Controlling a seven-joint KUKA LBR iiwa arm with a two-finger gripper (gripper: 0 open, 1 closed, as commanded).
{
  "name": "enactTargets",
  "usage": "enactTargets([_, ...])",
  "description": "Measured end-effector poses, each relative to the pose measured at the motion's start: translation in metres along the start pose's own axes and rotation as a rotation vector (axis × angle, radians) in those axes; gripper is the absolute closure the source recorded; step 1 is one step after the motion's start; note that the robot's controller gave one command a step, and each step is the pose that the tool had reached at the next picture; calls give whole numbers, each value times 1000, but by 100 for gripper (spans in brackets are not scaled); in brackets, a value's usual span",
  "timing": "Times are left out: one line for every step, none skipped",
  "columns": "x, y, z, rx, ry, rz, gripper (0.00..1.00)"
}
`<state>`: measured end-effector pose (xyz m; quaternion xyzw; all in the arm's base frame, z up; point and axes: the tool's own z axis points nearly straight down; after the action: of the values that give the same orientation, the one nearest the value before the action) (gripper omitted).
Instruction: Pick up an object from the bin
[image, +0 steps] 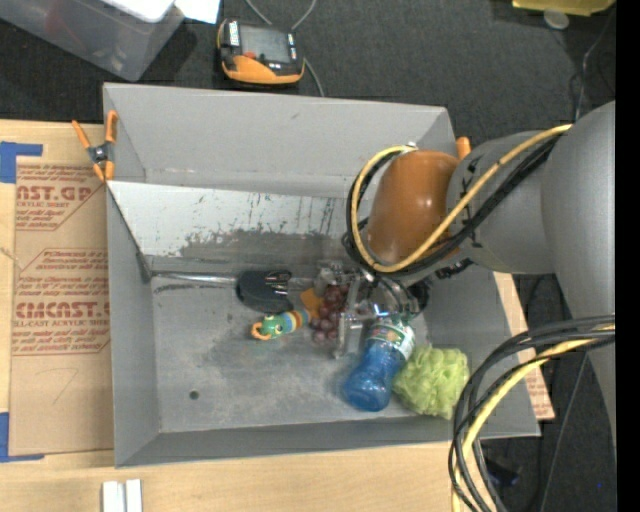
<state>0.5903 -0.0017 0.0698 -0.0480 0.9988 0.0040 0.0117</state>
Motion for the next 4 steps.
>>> enactTargets([4,-16,-1,-2,13,-529,100])
enactTargets([4,-16,0,-2,13,-528,100])
enactTargets([6,-14,-21,-7,21,-528,100])
enactTargets([5,-13,-59,-8,22,-528,100])
